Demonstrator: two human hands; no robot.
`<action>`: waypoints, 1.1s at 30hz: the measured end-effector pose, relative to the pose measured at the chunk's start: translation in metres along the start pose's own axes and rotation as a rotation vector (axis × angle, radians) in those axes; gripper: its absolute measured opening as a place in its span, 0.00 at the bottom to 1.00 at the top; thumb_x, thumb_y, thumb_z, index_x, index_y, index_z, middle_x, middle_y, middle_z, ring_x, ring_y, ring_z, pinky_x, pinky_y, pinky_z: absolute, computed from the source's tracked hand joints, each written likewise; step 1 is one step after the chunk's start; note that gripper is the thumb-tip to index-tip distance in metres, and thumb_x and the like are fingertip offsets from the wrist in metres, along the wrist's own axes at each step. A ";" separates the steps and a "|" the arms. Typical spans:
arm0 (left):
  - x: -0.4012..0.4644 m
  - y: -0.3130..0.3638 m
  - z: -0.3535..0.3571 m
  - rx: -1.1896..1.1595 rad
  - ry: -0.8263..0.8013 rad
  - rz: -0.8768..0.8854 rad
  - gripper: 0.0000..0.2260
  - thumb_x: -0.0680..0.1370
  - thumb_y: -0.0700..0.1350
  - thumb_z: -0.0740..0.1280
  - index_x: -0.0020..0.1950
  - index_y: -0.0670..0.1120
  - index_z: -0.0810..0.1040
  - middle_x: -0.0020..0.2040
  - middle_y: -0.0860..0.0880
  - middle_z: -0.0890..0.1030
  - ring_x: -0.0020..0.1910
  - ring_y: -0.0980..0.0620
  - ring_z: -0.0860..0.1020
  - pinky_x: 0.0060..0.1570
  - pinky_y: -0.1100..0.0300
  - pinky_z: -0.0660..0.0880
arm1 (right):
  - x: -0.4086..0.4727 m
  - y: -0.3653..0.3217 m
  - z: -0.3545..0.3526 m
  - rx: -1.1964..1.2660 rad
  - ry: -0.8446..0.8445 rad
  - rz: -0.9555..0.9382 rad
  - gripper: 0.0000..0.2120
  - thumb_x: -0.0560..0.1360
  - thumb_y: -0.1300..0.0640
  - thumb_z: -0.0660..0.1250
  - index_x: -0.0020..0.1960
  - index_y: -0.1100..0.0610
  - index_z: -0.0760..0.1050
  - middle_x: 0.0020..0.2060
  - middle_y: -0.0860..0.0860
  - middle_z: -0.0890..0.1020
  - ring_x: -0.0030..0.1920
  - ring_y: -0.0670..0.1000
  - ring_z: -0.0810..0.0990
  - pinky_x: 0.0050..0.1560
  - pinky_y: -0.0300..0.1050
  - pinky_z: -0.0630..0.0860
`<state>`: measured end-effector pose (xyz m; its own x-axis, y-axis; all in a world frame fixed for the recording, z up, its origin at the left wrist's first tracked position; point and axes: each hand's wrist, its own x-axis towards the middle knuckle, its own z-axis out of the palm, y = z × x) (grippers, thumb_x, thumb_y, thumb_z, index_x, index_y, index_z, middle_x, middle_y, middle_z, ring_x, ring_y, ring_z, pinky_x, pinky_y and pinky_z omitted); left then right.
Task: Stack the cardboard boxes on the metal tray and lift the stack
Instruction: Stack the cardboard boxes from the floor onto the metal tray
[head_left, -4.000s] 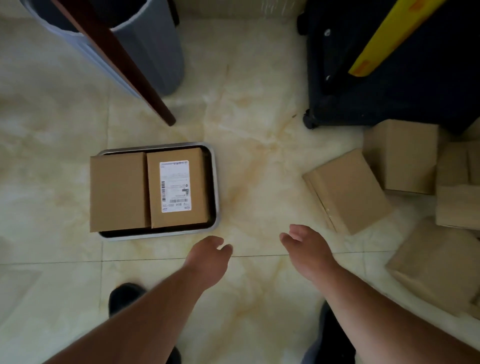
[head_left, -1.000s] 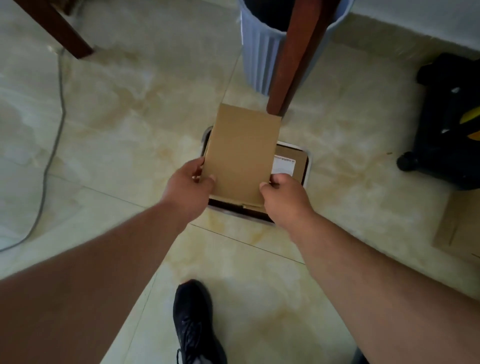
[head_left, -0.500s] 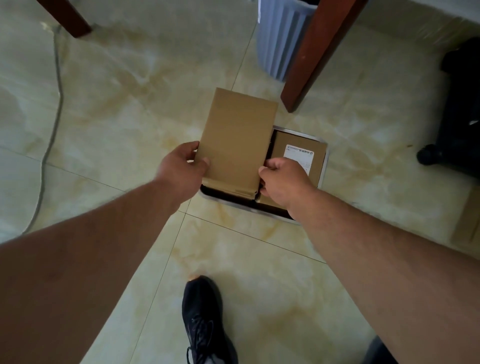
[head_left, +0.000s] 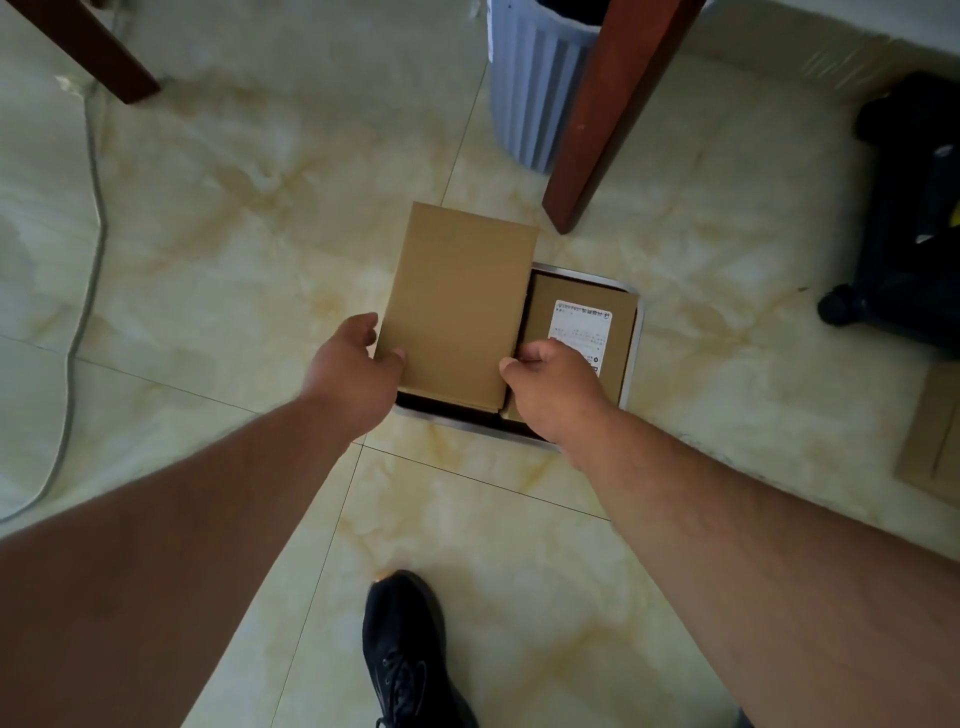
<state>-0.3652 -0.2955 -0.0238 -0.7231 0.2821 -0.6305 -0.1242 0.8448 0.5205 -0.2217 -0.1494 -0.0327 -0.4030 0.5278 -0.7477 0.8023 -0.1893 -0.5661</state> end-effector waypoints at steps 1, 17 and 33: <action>-0.001 0.003 -0.001 0.019 0.008 0.001 0.27 0.82 0.48 0.66 0.81 0.53 0.64 0.76 0.52 0.73 0.71 0.47 0.73 0.62 0.56 0.69 | -0.002 0.000 -0.005 0.000 0.003 -0.004 0.11 0.82 0.50 0.66 0.62 0.52 0.77 0.45 0.43 0.81 0.47 0.47 0.81 0.41 0.40 0.75; -0.107 0.114 0.110 0.080 -0.046 0.296 0.23 0.82 0.50 0.65 0.77 0.57 0.67 0.71 0.58 0.75 0.63 0.52 0.78 0.58 0.55 0.77 | -0.055 0.069 -0.143 0.061 0.144 0.081 0.13 0.82 0.52 0.64 0.61 0.58 0.78 0.50 0.52 0.83 0.49 0.53 0.83 0.48 0.49 0.80; -0.232 0.140 0.306 0.323 -0.440 0.222 0.28 0.81 0.55 0.68 0.80 0.56 0.66 0.77 0.49 0.71 0.69 0.49 0.74 0.69 0.53 0.71 | -0.119 0.263 -0.289 0.226 0.316 0.320 0.12 0.82 0.49 0.63 0.41 0.49 0.67 0.36 0.44 0.69 0.34 0.48 0.69 0.33 0.41 0.65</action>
<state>-0.0066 -0.1035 0.0186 -0.3498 0.5716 -0.7422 0.2611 0.8204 0.5087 0.1645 -0.0224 0.0073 0.0290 0.6326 -0.7739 0.7345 -0.5387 -0.4128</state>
